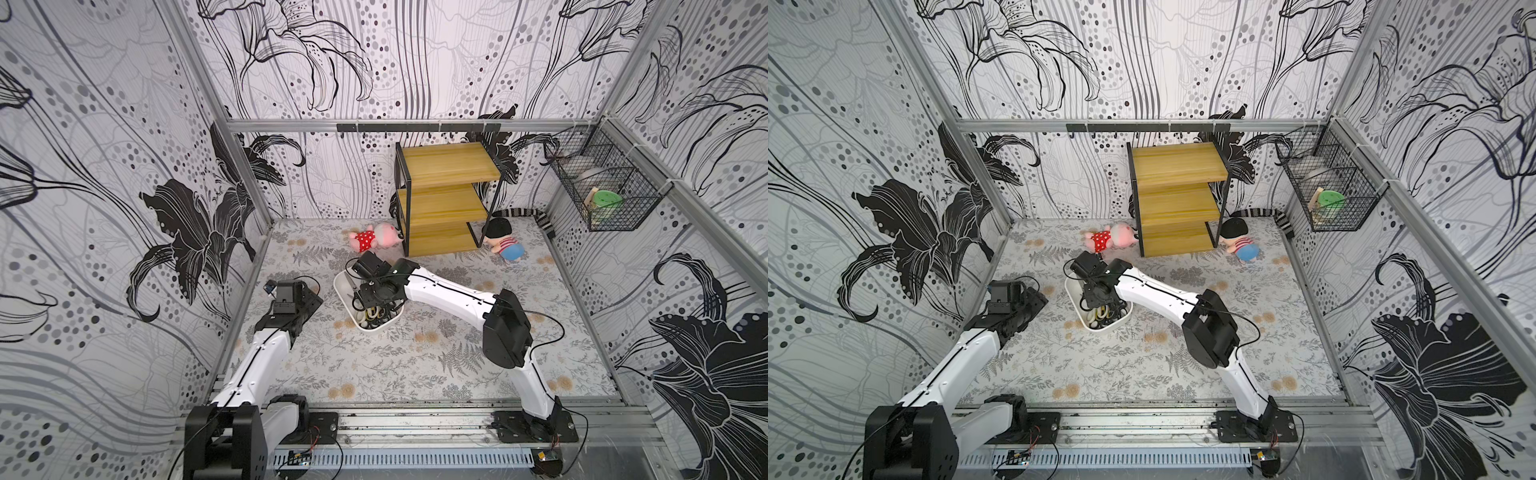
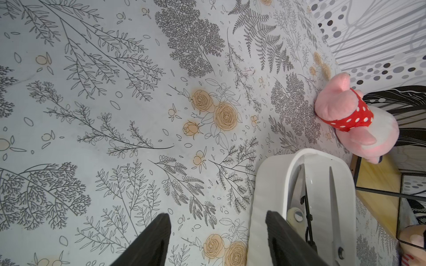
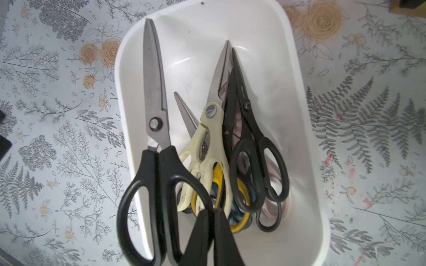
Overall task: Take the scissors out of the storage box
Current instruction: Pick up the scissors from the storage box, then place the scissors at the center of the board.
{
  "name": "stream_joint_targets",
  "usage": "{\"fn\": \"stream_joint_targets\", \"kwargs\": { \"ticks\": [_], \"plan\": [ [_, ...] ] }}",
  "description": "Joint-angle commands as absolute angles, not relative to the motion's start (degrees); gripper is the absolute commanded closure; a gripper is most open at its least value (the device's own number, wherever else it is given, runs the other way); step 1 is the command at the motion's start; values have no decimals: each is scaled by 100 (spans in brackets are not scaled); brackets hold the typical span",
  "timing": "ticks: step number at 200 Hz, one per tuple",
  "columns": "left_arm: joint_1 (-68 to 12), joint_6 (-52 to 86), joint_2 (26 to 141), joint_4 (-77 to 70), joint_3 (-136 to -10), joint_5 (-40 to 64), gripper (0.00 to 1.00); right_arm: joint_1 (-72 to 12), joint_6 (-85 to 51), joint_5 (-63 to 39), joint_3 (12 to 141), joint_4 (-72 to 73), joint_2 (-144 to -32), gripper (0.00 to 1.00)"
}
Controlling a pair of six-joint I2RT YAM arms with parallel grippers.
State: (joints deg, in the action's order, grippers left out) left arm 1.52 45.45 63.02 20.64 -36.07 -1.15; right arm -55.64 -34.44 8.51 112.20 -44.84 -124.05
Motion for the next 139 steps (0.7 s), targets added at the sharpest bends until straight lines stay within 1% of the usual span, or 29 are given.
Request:
{"fn": "stream_joint_targets", "kwargs": {
  "ticks": [1,34,70,97,139],
  "plan": [
    [182,4127,6438,2093,-3992,371,29,-5582,-3253,1242,10765,-4132,-11821,100],
    [163,3800,6682,2353,-4463,737,28,-5566,-3008,1853,9737,-3665,-10923,100],
    [-91,3784,6881,2399,-4806,870,28,-5345,-2744,2469,8693,-3733,-10098,100],
    [-628,3796,7177,2408,-5146,859,27,-4817,-2588,2350,7756,-3618,-9353,100],
    [-1329,4042,7537,2303,-5603,757,26,-3789,-2036,2549,6348,-3202,-8403,100]
  ]
}}
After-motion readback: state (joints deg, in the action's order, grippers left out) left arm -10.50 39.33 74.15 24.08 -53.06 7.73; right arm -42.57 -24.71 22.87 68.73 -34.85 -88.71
